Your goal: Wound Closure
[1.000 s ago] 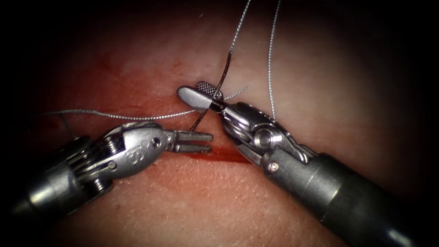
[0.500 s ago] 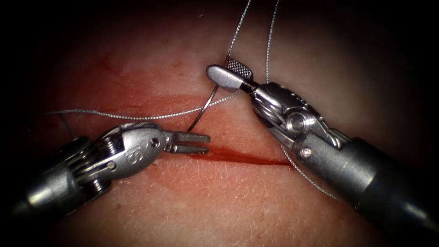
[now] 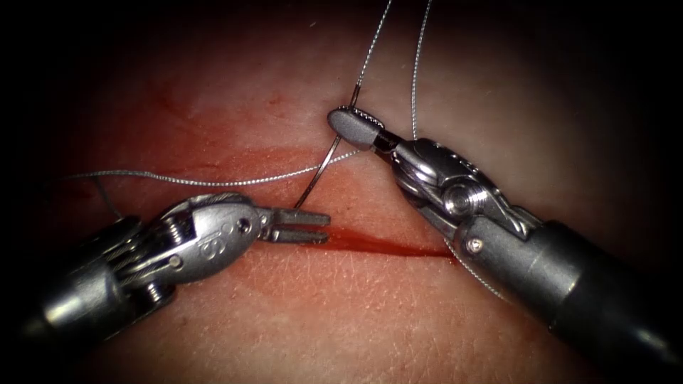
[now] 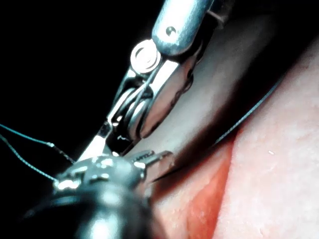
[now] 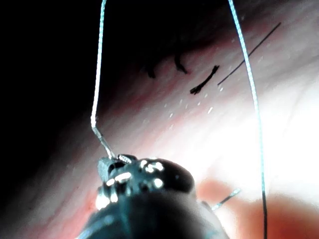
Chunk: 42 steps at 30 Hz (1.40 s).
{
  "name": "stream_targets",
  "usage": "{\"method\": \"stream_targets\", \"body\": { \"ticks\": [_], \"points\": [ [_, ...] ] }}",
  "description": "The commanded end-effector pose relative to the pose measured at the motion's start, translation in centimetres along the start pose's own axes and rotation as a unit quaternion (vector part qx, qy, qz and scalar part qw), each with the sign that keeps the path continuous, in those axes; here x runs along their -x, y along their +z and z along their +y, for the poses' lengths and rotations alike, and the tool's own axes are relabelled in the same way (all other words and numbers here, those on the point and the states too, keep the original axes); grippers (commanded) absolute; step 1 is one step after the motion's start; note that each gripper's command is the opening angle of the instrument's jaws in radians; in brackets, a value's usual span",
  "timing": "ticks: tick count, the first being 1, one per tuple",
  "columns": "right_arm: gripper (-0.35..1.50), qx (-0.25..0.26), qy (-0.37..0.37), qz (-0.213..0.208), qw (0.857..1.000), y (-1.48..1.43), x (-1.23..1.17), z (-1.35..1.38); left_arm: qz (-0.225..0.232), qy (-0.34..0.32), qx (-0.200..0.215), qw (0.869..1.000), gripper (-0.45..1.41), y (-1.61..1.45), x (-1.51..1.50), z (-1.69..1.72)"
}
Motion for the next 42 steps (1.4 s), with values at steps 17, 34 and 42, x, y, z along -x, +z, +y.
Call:
{"method": "stream_targets", "body": {
  "ticks": [17,34,42],
  "points": [
    [-0.35,-0.084,-0.291,0.063,0.951,-0.57,-0.91,0.52,-0.125,-0.284,0.026,0.95,0.69,-0.58,0.05,0.53],
    [-0.35,-0.201,-0.646,0.099,0.73,-0.14,-0.62,0.09,-0.044,-0.249,-0.111,0.961,0.71,0.47,-0.71,-0.42],
    [-0.35,-0.24,-0.681,0.116,0.682,-0.07,-0.64,0.17,-0.047,-0.196,-0.103,0.974,0.46,0.7,-0.49,-0.23]
  ]
}}
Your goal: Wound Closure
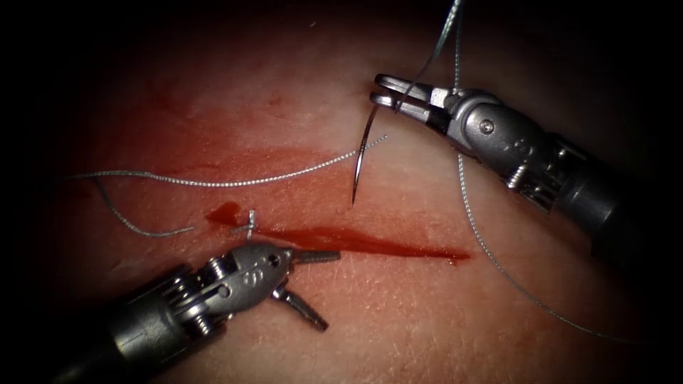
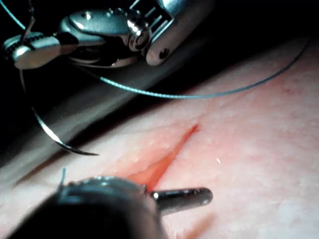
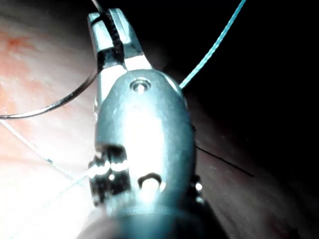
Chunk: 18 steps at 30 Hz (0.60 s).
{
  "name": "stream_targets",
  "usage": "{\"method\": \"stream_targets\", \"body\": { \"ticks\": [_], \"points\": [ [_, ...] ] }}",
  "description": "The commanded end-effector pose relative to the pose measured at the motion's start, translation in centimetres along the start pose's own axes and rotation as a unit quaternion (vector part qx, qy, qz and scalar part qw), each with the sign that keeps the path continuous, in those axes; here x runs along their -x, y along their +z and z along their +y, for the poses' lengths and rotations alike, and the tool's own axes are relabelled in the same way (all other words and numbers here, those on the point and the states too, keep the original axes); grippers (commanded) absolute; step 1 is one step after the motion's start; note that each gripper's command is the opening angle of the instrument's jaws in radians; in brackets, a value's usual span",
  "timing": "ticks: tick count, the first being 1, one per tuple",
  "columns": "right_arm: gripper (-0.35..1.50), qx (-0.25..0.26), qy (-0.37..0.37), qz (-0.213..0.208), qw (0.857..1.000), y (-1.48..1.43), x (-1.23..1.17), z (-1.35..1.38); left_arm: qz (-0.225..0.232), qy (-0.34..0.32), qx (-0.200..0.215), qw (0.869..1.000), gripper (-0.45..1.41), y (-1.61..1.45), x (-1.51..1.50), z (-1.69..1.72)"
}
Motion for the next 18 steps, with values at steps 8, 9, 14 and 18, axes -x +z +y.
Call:
{"method": "stream_targets", "body": {
  "ticks": [8,9,14,18],
  "points": [
    [-0.35,-0.025,-0.096,-0.022,0.995,0.18,-0.05,0.04,0.003,0.018,0.01,1.0,0.42,0.23,-0.17,0.05],
    [-0.35,-0.025,-0.099,-0.022,0.995,0.18,-0.05,0.04,0.003,0.018,0.009,1.0,0.39,0.23,-0.17,0.06],
    [-0.35,-0.025,-0.113,-0.02,0.993,0.23,-0.05,-0.04,0.015,0.02,0.01,1.0,-0.45,0.2,-0.23,0.11],
    [-0.35,-0.028,-0.115,-0.021,0.993,0.27,-0.05,-0.14,0.047,-0.011,0.016,0.999,-0.45,0.21,-0.3,0.12]
  ]
}}
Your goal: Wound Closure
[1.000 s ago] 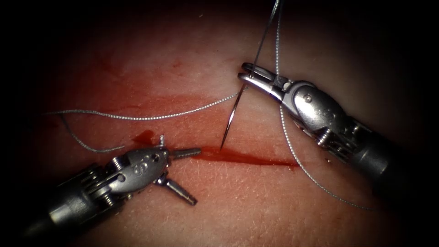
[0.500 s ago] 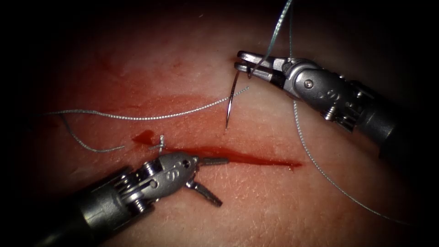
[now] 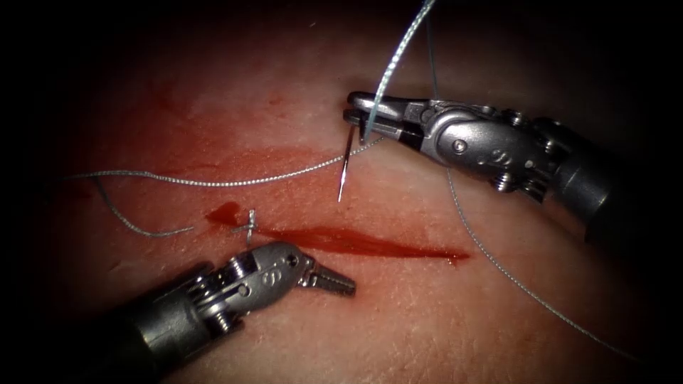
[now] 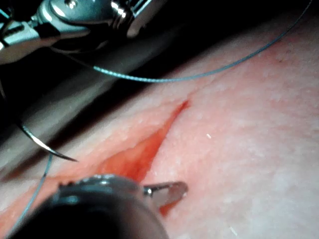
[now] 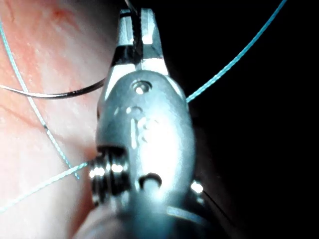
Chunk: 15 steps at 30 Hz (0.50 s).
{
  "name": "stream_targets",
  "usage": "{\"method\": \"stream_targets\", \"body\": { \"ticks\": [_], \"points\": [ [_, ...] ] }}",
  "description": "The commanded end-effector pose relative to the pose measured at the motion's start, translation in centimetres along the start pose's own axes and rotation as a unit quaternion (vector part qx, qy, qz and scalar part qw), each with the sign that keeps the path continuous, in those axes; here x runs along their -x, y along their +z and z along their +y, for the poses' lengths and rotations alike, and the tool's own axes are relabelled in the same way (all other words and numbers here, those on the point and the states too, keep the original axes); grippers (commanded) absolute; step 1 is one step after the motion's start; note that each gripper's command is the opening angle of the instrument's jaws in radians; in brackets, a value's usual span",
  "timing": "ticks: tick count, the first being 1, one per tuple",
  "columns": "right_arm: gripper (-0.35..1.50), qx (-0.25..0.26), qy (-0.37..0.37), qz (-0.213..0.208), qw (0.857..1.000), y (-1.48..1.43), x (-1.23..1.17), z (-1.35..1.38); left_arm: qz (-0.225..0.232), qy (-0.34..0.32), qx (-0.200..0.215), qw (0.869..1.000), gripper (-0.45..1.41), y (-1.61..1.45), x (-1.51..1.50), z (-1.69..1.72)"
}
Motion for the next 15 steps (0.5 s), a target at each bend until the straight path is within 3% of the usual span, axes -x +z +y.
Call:
{"method": "stream_targets", "body": {
  "ticks": [1,8,15],
  "points": [
    [-0.35,0.002,-0.003,0.002,1.0,0.07,-0.01,0.12,0.0,0.0,0.004,1.0,-0.45,-0.04,0.09,0.07],
    [-0.35,0.001,-0.003,0.004,1.0,0.04,-0.01,0.13,-0.001,0.001,0.018,1.0,-0.45,-0.04,0.07,0.13],
    [-0.35,-0.025,-0.021,-0.008,0.999,0.0,0.0,0.15,0.031,-0.018,0.034,0.999,-0.45,0.13,-0.28,0.1]
  ]
}}
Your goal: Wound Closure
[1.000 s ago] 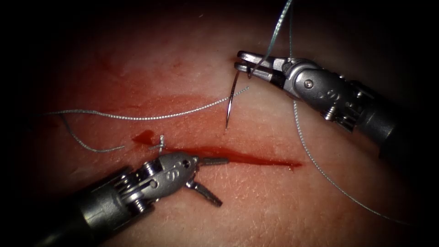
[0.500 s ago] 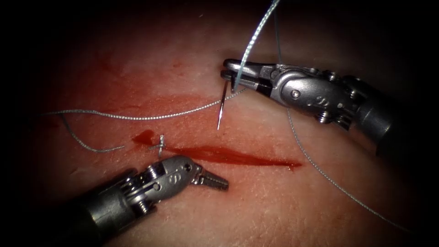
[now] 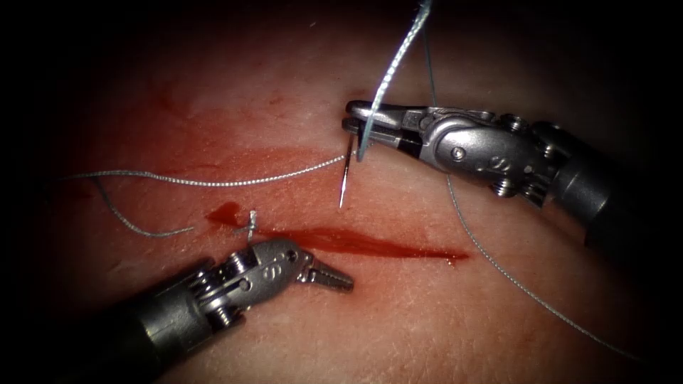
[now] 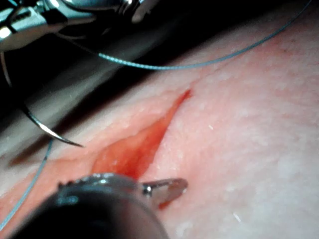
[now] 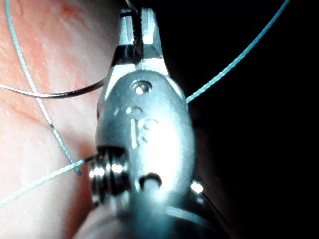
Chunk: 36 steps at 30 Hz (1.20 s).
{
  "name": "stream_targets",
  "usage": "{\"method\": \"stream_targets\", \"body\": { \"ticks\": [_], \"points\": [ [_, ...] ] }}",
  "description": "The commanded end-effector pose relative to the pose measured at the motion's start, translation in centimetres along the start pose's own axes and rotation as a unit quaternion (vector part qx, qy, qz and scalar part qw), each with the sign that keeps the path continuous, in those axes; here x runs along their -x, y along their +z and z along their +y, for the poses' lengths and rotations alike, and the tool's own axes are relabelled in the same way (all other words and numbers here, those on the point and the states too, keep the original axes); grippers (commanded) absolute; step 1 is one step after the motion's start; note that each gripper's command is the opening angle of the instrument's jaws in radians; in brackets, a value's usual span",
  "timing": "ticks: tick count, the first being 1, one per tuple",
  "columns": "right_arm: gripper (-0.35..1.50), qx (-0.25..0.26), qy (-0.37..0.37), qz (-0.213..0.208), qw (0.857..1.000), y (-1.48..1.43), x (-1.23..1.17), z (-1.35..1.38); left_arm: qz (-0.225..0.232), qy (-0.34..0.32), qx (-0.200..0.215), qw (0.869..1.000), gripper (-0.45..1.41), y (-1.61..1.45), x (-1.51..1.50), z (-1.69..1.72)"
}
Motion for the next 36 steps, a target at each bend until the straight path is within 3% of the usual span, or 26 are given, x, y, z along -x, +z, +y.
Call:
{"method": "stream_targets", "body": {
  "ticks": [1,19,36],
  "points": [
    [-0.35,0.002,-0.008,0.001,1.0,0.05,0.0,0.15,0.004,0.001,0.005,1.0,-0.45,0.0,0.06,0.07],
    [-0.35,-0.014,-0.03,-0.003,0.999,0.07,-0.02,0.06,0.012,-0.009,0.008,1.0,-0.45,-0.01,0.02,0.07],
    [-0.35,-0.019,-0.033,0.002,0.999,0.12,-0.03,-0.21,0.012,-0.016,0.008,1.0,-0.45,-0.01,0.03,0.07]
  ]
}}
